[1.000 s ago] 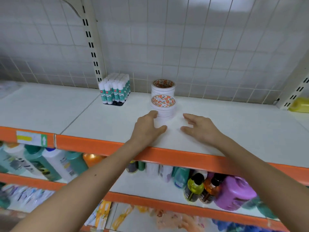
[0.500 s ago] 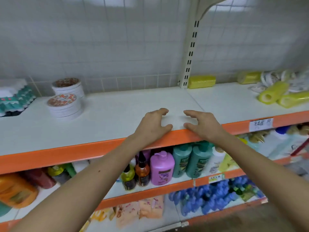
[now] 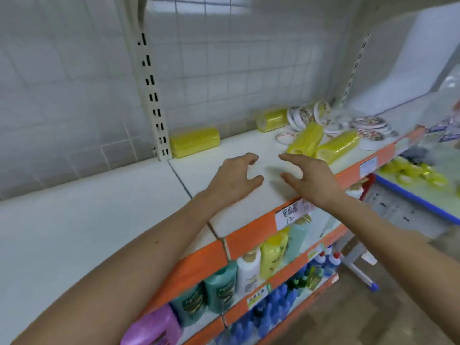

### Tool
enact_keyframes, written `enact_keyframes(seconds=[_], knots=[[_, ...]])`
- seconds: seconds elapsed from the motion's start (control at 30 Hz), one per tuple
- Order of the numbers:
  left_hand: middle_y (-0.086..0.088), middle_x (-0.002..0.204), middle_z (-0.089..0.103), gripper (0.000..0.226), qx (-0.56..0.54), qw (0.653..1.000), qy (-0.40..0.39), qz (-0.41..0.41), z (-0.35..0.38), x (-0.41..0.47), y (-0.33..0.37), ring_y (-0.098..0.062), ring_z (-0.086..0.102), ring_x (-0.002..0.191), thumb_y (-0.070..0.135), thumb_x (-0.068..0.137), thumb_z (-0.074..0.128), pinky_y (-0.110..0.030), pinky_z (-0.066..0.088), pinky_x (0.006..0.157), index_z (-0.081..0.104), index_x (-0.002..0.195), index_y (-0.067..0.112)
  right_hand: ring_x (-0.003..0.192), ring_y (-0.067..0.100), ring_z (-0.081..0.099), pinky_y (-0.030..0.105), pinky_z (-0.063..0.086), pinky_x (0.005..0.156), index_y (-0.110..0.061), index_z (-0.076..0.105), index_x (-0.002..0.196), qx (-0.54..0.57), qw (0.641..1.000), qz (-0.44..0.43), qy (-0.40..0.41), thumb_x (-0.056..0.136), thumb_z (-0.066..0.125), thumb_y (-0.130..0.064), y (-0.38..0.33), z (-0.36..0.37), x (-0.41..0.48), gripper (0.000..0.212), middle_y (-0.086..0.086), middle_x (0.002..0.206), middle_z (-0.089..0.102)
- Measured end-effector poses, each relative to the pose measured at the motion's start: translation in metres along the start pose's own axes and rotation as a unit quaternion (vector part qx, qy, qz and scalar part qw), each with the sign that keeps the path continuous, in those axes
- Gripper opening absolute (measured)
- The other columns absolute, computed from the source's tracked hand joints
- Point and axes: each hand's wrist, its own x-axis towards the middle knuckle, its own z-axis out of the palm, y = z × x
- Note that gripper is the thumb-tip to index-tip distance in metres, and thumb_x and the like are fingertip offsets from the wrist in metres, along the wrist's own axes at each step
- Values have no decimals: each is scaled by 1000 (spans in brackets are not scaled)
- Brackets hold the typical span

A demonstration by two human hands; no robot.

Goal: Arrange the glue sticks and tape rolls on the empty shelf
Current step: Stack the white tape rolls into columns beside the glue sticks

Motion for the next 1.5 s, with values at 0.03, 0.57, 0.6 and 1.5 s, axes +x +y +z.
enact_keyframes(seconds=[0.03,0.57,0.6,1.5], knots=[[-5,131,54,50,-1,1000,-2,11,4,17,5,-21,50,121,26,86,61,-24,35,97,46,131,11,124,20,48,22,32,100,-15,50,129,-3,1000,6,16,87,58,-18,11,-7,8,43,5,136,50],[-7,125,59,46,12,997,31,67,118,230,113,-22,51,119,26,85,61,-25,37,92,52,127,12,126,20,45,20,30,98,-19,49,130,26,995,76,64,88,57,-19,237,-83,103,43,5,136,50],[-8,126,58,45,20,998,26,57,126,243,121,-23,50,119,26,85,60,-26,38,93,52,127,12,126,20,44,18,28,96,-20,49,130,20,995,78,57,88,57,-19,254,-88,110,43,5,137,49],[-9,84,68,19,107,989,-77,-70,200,353,159,-21,58,80,23,83,65,-27,40,67,72,87,6,105,21,58,26,41,81,-25,68,107,-5,998,1,-65,88,56,-26,386,-121,182,23,5,113,67]])
